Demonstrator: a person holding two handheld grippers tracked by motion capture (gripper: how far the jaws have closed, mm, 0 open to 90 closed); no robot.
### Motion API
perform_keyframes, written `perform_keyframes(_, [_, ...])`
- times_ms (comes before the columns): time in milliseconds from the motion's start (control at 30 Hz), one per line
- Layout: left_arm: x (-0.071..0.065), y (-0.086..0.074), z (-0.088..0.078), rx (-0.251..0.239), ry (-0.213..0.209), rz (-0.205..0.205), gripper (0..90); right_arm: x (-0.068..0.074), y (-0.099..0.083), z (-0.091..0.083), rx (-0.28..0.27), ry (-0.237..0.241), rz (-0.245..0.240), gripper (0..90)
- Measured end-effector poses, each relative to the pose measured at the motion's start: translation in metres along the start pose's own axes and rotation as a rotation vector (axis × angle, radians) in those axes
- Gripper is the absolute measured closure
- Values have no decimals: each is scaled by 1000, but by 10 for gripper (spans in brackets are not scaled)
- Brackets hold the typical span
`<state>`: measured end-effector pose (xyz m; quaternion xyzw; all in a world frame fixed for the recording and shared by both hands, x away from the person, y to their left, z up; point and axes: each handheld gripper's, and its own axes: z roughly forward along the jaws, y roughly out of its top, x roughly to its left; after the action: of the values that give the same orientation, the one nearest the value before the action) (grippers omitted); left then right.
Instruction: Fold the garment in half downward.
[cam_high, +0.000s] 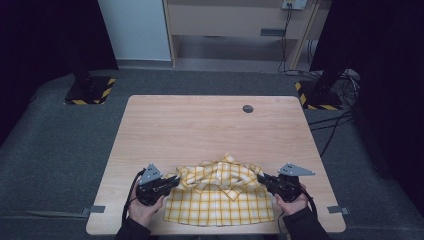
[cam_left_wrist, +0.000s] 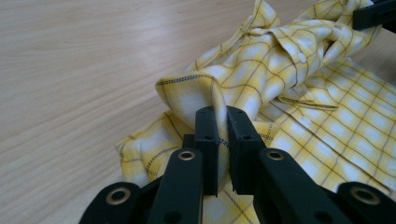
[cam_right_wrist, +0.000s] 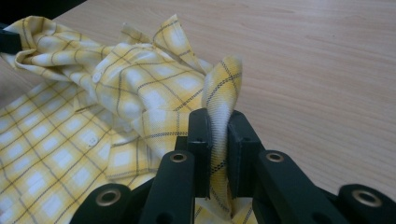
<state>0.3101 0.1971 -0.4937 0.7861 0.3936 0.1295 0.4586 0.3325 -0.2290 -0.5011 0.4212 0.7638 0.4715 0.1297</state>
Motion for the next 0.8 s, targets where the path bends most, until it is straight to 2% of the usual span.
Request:
perform_keyframes(367, [-1,-9,8,82,23,-11,824,2,-13,5,63,4,-4,811])
perform_keyframes(800, [7,-20,11,170,63,-95,825,1,-27,7,129,2,14,819])
